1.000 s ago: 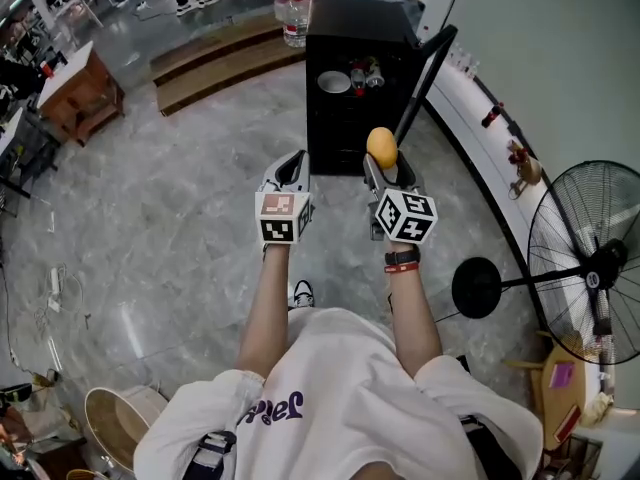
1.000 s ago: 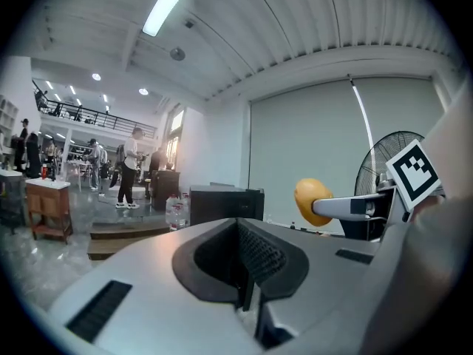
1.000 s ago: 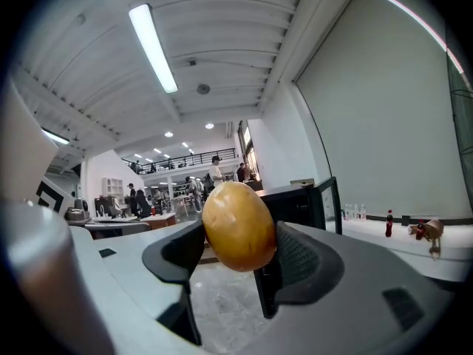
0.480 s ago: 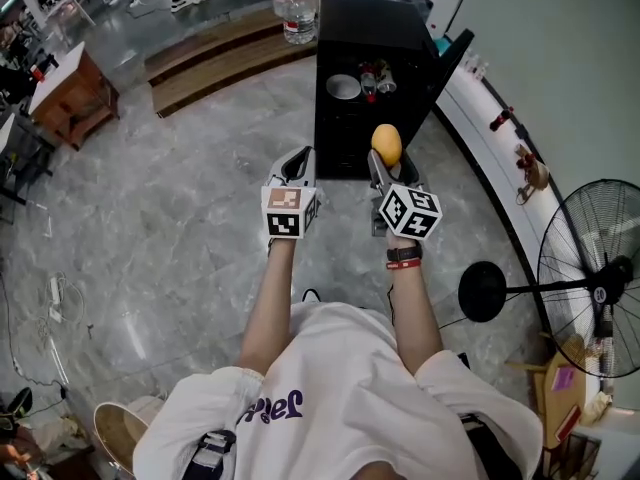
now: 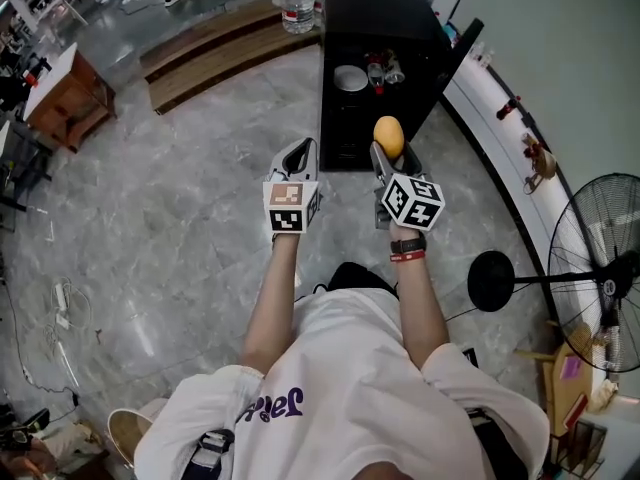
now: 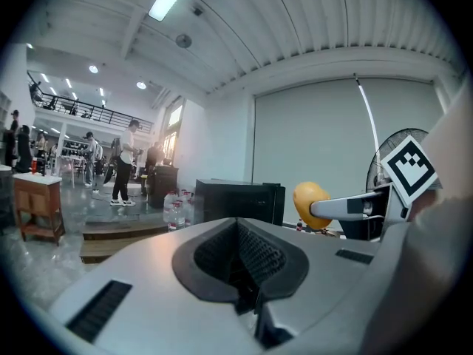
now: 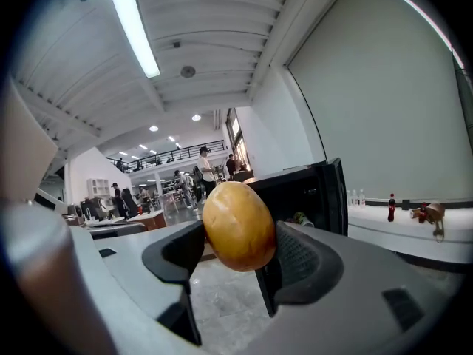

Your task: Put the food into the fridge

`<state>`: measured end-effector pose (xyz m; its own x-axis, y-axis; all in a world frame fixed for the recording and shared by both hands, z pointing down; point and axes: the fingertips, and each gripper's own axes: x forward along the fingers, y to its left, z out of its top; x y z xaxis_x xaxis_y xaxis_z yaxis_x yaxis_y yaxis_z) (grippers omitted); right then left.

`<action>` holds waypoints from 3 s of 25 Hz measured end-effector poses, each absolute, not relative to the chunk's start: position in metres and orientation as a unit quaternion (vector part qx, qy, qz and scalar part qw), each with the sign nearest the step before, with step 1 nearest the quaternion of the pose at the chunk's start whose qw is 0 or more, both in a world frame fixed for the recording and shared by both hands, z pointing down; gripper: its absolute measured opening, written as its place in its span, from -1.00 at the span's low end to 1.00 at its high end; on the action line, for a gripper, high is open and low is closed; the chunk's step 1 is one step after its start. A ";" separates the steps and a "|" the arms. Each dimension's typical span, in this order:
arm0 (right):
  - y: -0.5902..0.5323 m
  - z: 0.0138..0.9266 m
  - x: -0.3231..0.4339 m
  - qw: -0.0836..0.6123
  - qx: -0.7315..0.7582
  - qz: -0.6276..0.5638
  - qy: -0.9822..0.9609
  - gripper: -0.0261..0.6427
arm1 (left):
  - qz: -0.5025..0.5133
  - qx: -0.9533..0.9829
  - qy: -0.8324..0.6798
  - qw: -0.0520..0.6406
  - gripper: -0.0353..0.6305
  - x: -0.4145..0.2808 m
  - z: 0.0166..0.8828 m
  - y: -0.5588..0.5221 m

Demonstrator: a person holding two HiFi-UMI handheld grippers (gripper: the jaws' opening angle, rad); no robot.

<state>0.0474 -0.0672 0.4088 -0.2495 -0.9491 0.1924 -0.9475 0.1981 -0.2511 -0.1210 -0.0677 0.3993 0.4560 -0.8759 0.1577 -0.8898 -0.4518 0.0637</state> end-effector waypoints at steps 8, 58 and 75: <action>-0.113 0.418 0.054 -0.010 -0.622 -0.166 0.765 0.02 | 0.053 0.859 -0.503 0.077 -0.84 -0.115 0.408 -0.105; -0.402 0.593 0.081 -0.072 -0.595 -0.213 0.772 0.02 | 0.085 0.876 -0.466 0.093 -0.84 -0.041 0.531 -0.362; -0.449 0.660 0.077 -0.104 -0.587 -0.221 0.772 0.02 | 0.083 0.876 -0.463 0.103 -0.84 -0.042 0.564 -0.397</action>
<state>0.0774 -0.4485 0.6597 -0.2897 -0.8605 0.4190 -0.9520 0.2138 -0.2191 -0.0420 -0.3972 0.5640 0.5566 -0.7950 0.2412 -0.8293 -0.5491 0.1037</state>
